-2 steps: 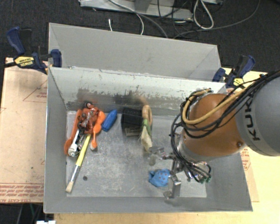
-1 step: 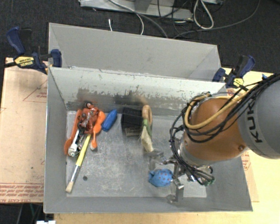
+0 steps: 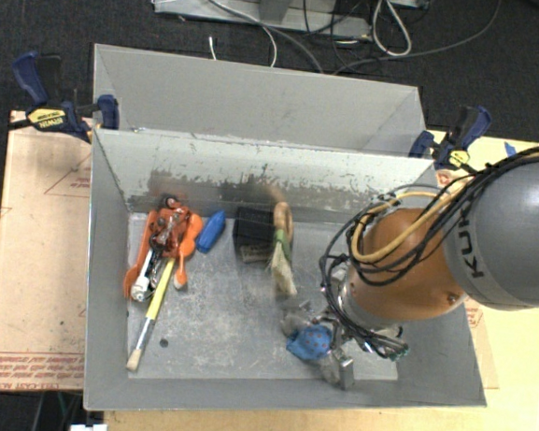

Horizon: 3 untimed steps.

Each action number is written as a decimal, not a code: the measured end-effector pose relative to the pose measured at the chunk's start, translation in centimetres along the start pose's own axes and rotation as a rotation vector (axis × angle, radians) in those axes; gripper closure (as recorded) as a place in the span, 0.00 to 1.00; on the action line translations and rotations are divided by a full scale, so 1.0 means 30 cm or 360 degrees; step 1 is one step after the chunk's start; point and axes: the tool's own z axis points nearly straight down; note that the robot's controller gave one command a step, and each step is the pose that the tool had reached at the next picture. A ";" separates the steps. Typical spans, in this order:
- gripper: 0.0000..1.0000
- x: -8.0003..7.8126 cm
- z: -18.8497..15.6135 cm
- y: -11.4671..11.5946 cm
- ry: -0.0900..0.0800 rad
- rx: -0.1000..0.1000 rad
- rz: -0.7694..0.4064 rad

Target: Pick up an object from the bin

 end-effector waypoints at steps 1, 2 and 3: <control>1.00 0.032 0.005 -0.016 0.0018 -0.0009 -0.0025; 1.00 0.032 0.005 -0.016 0.0018 -0.0009 -0.0026; 1.00 0.031 -0.018 -0.014 0.0018 -0.0011 -0.0025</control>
Offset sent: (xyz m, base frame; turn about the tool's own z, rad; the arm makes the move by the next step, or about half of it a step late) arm 0.0000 0.0000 0.0000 0.0000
